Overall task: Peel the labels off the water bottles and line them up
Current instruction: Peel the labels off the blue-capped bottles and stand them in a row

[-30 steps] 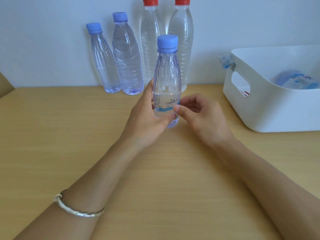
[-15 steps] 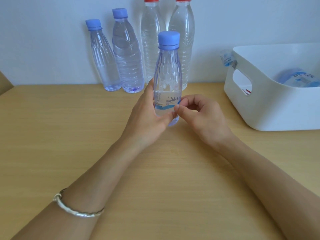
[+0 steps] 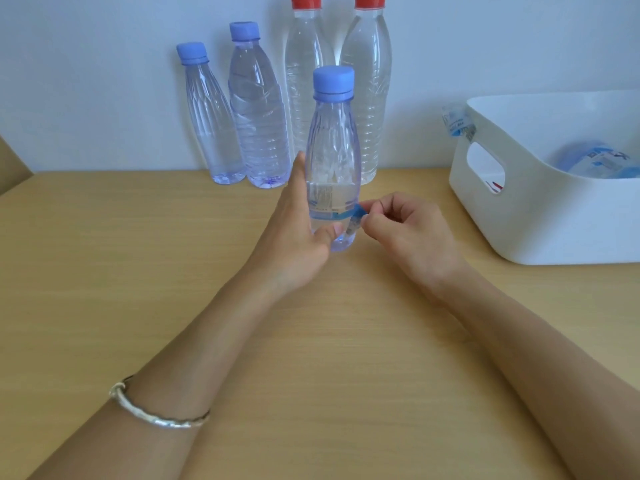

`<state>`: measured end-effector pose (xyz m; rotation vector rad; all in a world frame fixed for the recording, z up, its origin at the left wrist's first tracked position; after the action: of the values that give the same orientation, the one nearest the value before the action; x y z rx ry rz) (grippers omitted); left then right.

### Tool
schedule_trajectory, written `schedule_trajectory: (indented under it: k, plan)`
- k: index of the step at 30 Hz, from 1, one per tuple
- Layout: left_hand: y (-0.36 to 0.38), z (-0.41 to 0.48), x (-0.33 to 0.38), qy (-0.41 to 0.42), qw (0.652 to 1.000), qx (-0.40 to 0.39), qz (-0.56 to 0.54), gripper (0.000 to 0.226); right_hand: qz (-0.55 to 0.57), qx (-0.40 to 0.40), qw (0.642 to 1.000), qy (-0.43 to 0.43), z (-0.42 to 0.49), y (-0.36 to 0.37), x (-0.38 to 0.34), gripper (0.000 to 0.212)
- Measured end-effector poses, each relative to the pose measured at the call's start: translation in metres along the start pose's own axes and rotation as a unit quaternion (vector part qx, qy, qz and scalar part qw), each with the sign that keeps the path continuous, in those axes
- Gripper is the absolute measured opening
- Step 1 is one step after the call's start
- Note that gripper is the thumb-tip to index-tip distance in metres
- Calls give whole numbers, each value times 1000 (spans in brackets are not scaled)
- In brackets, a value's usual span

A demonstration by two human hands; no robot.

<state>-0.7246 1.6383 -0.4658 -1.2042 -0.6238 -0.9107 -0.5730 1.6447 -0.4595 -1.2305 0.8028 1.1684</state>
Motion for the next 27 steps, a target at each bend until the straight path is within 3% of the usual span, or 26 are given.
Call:
schedule_trajectory:
  k: [5,10,16,20,27]
  plan:
    - [3,-1,3,7,1000,19,-1,103,-17,-9,1000,6,-4,4,0,7]
    - [2,-2,6,10,999,38,5,106,-26,-20,999,12,-6,8,-1,18]
    - [-1,-3,8,14,999,49,0,97,-51,-1,999,-18,-4,8,2,14]
    - [-5,-2,10,24,998,54,16,78,-48,5,998,-28,-1,6,3,11]
    - [-14,6,-5,-12,1000,-21,7,83,-28,-5,1000,-4,1,-1,2,24]
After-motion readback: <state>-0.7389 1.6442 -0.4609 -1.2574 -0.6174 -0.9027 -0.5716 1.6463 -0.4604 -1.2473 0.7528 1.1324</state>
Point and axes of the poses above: each hand's wrist, its own z-axis towards the middle knuckle, its own y-axis out of the palm, x = y × z, the point moved 4 cm from there along z, towards the middle knuckle
